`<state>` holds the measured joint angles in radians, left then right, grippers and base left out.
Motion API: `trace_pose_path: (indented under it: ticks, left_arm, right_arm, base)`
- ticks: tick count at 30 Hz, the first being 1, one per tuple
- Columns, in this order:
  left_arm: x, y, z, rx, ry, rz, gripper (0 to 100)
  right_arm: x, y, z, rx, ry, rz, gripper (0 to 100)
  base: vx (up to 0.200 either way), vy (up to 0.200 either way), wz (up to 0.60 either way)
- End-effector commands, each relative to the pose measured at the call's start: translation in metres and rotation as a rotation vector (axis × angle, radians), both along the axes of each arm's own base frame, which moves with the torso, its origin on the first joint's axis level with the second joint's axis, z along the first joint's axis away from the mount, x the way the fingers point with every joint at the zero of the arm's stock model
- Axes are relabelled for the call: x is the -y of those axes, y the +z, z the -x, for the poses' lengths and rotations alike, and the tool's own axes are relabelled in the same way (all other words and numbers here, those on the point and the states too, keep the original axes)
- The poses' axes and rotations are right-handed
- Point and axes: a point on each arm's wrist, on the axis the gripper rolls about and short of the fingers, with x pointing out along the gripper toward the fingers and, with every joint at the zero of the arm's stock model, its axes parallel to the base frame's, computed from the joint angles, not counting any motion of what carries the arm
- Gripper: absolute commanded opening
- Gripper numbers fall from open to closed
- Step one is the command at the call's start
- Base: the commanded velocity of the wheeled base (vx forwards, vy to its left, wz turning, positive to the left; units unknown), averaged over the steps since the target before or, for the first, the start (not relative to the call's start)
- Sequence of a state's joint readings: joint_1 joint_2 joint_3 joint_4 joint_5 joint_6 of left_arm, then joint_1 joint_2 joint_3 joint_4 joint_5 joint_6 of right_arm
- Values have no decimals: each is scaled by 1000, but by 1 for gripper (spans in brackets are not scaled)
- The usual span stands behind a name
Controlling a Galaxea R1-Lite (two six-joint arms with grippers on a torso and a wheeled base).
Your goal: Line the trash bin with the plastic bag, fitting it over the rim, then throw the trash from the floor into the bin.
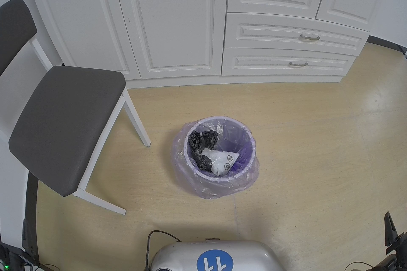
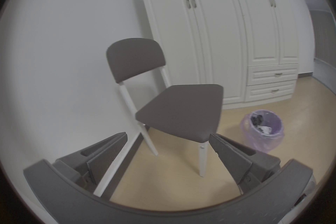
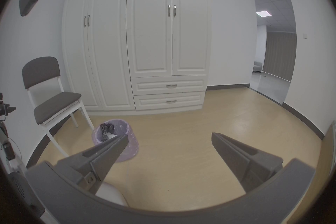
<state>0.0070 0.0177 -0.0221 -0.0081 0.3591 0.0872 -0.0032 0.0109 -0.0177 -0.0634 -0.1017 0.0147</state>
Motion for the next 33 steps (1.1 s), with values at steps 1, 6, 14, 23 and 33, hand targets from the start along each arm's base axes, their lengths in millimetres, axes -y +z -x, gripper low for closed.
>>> trace_pose_path:
  ticks: [1,6,14,23,33]
  left_arm:
    - [1,-1,1,7,-69,8,100]
    - [1,-1,1,20,-69,58,100]
    - [2,-1,0,40,-78,90,100]
    - [4,-2,0,36,-199,100,100]
    - [8,-7,-2,5,-362,82,100]
  right_arm:
    - [0,-4,0,-1,1,18,100]
    - [0,-5,-1,-16,-12,95,100]
    - [0,-5,-1,-10,4,41,100]
    - [-3,-11,0,-95,116,42,100]
    - [-2,-11,-1,-70,99,7,100]
  base:
    - [0,0,0]
    - [0,0,0]
    - [0,0,0]
    - [0,0,0]
    - [0,0,0]
